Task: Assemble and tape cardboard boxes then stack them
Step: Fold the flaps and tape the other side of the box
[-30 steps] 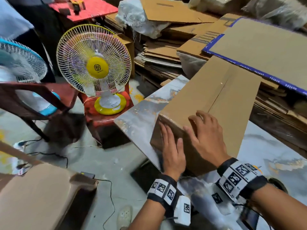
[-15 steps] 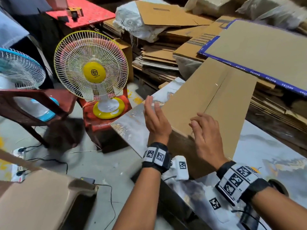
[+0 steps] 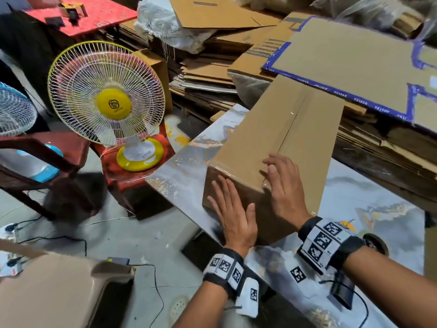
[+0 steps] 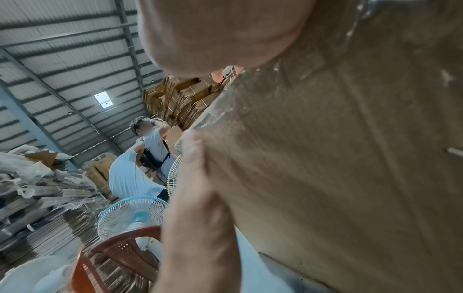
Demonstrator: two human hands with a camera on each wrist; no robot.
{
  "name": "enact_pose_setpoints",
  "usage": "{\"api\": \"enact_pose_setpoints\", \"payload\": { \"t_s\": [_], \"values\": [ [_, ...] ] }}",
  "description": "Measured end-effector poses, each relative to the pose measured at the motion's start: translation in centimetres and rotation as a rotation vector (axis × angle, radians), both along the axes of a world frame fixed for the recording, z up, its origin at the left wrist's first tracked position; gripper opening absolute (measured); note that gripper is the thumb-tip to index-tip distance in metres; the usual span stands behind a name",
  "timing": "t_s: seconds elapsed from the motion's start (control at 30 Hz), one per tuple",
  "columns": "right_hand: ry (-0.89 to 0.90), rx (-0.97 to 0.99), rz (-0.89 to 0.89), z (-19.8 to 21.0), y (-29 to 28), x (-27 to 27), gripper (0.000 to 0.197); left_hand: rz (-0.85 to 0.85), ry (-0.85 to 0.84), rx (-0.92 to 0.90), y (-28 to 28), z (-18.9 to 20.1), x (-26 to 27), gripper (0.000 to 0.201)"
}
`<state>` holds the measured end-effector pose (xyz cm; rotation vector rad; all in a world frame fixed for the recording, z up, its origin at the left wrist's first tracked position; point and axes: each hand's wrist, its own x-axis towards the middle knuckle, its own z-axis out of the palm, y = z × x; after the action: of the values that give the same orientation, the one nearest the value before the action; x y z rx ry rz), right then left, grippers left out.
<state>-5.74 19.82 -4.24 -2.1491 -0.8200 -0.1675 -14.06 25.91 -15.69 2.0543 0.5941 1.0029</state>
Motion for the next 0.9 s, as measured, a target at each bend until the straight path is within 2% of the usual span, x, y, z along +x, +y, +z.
{"api": "enact_pose_setpoints", "payload": {
  "t_s": [0.1, 0.2, 0.27, 0.33, 0.5, 0.6, 0.7, 0.8, 0.9],
  "values": [
    [-0.078, -0.114, 0.032, 0.0, 0.0, -0.4, 0.051, 0.062, -0.177, -0.010, 2.5, 1.6, -1.3, 0.066],
    [-0.273, -0.507, 0.043, -0.1, 0.6, -1.2, 0.057, 0.173, -0.304, -0.089, 7.1, 4.7, 0.7, 0.060],
    [-0.342, -0.687, 0.002, -0.1, 1.3, -1.4, 0.061, 0.158, -0.345, -0.106, 9.6, 6.0, 2.9, 0.057],
    [-0.371, -0.749, -0.052, -0.2, 1.7, -1.3, 0.063, 0.093, -0.335, -0.151, 10.7, 6.3, 4.6, 0.055],
    [-0.398, -0.820, -0.035, -0.6, 1.7, -1.1, 0.074, 0.094, -0.350, -0.257, 9.3, 4.9, 4.8, 0.050],
    [-0.358, -0.817, 0.033, -0.3, 1.3, -1.1, 0.069, 0.025, -0.258, -0.127, 8.5, 2.8, 3.5, 0.049],
    [-0.286, -0.650, 0.072, 0.2, 0.6, -1.4, 0.057, -0.210, -0.140, -0.017, 10.7, 1.7, 1.4, 0.049],
    [-0.286, -0.555, 0.077, 0.3, 0.4, -1.7, 0.049, -0.365, -0.037, 0.128, 14.3, 3.0, 0.2, 0.056],
    [-0.327, -0.650, 0.058, 0.1, 0.9, -1.7, 0.051, -0.444, 0.123, 0.252, 16.6, 6.2, 0.2, 0.063]
  ]
}}
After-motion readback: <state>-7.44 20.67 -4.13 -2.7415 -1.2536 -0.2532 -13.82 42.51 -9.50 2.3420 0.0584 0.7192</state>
